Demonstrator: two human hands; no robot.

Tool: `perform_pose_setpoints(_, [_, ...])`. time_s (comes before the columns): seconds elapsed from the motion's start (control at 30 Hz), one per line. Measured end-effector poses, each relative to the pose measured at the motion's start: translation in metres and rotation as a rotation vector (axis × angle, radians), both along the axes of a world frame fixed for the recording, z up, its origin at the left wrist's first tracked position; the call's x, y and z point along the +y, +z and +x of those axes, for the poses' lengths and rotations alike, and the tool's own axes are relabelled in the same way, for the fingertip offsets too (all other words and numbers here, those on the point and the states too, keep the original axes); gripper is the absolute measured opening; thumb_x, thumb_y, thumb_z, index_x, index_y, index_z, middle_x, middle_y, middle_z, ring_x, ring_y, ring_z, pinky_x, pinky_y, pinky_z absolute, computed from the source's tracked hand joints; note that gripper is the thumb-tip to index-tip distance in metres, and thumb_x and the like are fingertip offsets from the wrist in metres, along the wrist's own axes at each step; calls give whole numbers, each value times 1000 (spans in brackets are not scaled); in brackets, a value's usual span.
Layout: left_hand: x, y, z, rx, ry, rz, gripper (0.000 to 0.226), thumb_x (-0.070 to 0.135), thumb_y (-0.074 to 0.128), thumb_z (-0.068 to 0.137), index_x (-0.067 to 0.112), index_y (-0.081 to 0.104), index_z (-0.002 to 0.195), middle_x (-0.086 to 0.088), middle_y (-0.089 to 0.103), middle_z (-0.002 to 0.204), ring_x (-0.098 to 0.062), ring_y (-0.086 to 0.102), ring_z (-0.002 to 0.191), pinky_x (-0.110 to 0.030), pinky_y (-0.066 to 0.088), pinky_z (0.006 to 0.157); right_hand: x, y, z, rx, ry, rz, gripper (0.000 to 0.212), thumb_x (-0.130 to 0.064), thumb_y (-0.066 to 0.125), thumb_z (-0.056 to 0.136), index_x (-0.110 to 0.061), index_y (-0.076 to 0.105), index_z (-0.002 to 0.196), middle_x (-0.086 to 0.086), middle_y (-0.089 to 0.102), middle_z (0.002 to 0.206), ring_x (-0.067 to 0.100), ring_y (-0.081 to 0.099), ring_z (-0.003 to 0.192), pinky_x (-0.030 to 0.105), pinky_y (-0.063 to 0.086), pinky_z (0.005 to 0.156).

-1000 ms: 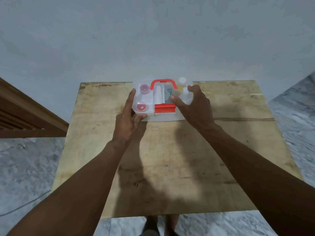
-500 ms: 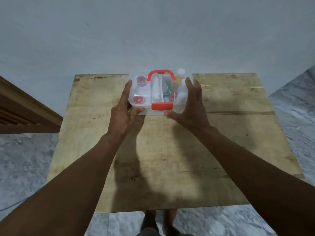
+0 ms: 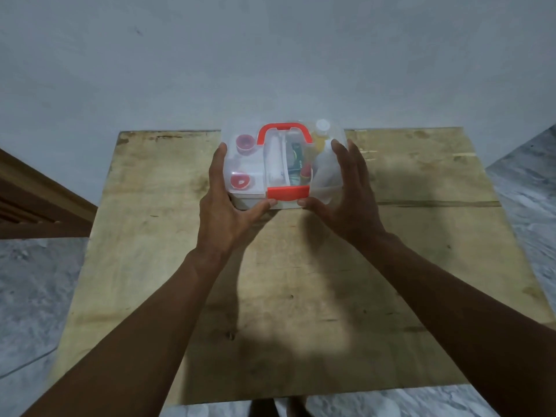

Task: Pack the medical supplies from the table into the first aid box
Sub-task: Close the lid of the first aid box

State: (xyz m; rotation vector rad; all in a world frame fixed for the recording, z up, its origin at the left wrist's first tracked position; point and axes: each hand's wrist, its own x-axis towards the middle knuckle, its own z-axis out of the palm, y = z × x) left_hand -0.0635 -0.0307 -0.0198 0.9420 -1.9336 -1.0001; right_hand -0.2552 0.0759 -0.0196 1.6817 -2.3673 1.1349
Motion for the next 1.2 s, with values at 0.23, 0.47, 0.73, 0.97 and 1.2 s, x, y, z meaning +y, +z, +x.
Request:
perform_pose_setpoints(0.23, [-3,-11,-3,-4,45,-41,96,45,81,73,26,21,145,16,34,144,16,41,124,-13,41,104,-5,-13,-4,19,-28,-34,95,-59,76,76,-21,23,145,19,31,156,30,34,142,46,45,108])
perform_pose_setpoints(0.47, [-1,-10,-3,-3,54,-5,100,45,82,73,26,18,148,15,33,146,3,41,128,-10,40,101,-5,-12,-5,-11,-6,-31,95,-62,73,75,-21,24,145,20,31,155,29,34,142,45,45,109])
perform_pose_setpoints(0.73, [0,10,-1,-36,-8,121,95,35,84,74,27,22,145,41,28,132,27,38,116,4,35,91,-2,13,1,-127,28,-27,91,-58,72,70,-17,29,138,22,43,145,35,41,134,49,45,107])
perform_pose_setpoints(0.97, [-2,33,2,-177,11,245,131,42,87,67,25,-8,157,-3,39,154,-25,51,131,-39,43,106,-10,23,-10,-413,-66,194,138,-47,95,50,-12,14,155,8,30,156,29,32,143,44,37,115])
perform_pose_setpoints(1.2, [-5,26,-1,-127,-28,180,95,41,87,66,31,29,141,30,45,123,21,53,99,1,45,77,-10,18,-16,-485,25,195,121,-57,89,49,-30,24,147,-6,47,137,20,52,123,45,54,97])
